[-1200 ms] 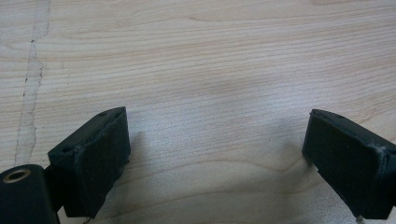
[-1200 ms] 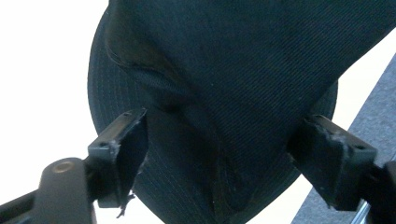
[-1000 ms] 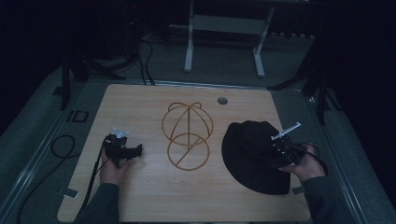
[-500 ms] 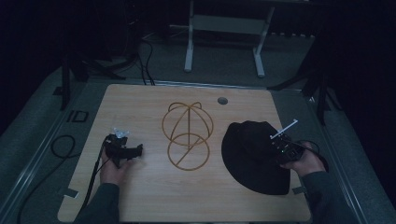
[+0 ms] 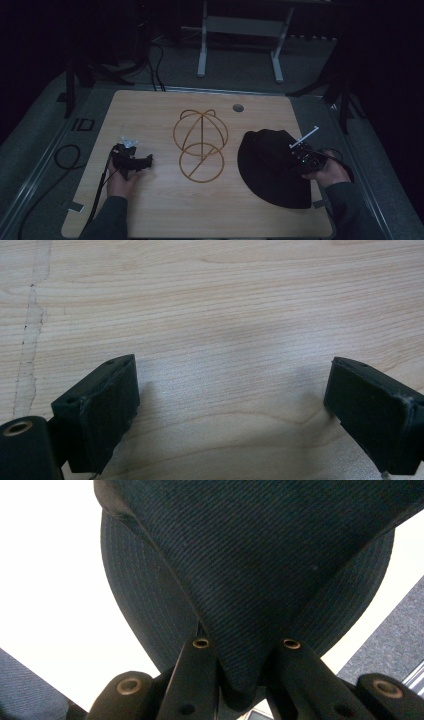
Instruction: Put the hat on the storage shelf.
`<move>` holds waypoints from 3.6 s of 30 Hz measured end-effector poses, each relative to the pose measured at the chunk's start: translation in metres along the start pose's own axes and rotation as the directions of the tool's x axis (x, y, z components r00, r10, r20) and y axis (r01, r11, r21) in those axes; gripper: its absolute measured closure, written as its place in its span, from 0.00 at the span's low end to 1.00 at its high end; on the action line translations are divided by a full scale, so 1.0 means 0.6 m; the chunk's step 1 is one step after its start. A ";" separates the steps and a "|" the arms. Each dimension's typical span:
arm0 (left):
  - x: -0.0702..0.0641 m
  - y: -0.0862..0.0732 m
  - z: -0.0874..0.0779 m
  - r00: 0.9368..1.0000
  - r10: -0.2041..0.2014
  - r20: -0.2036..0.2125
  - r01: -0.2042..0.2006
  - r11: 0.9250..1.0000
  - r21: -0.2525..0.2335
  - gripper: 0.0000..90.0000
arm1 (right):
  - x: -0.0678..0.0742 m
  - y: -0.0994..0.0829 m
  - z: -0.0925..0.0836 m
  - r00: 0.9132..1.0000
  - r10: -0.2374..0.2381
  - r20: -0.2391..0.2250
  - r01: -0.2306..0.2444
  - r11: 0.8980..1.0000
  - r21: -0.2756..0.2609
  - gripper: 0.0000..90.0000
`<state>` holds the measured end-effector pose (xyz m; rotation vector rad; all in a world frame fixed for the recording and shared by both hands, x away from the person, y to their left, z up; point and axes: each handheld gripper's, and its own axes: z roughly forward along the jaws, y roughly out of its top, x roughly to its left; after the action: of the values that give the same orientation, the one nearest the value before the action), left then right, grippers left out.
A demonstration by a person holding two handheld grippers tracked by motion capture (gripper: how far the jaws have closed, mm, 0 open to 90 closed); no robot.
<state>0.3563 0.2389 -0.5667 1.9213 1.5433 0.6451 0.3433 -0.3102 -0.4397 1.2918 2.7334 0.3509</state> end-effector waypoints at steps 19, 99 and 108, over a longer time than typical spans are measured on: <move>0.000 0.000 0.000 1.000 0.000 0.001 0.000 1.000 0.000 0.09 | 0.015 0.026 -0.039 0.998 -0.065 0.015 0.066 0.998 -0.025 0.97; -0.001 0.001 0.000 1.000 0.004 0.004 -0.004 1.000 0.005 0.09 | -0.005 0.121 -0.220 0.969 -0.245 0.044 0.249 0.947 -0.202 0.97; -0.001 0.001 0.000 1.000 0.004 0.005 -0.004 1.000 0.005 0.09 | -0.013 0.125 -0.245 0.967 -0.251 0.047 0.256 0.946 -0.201 0.96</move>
<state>0.3568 0.2382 -0.5663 1.9292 1.5401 0.6386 0.3773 -0.2946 -0.2790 0.8756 2.7141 0.5722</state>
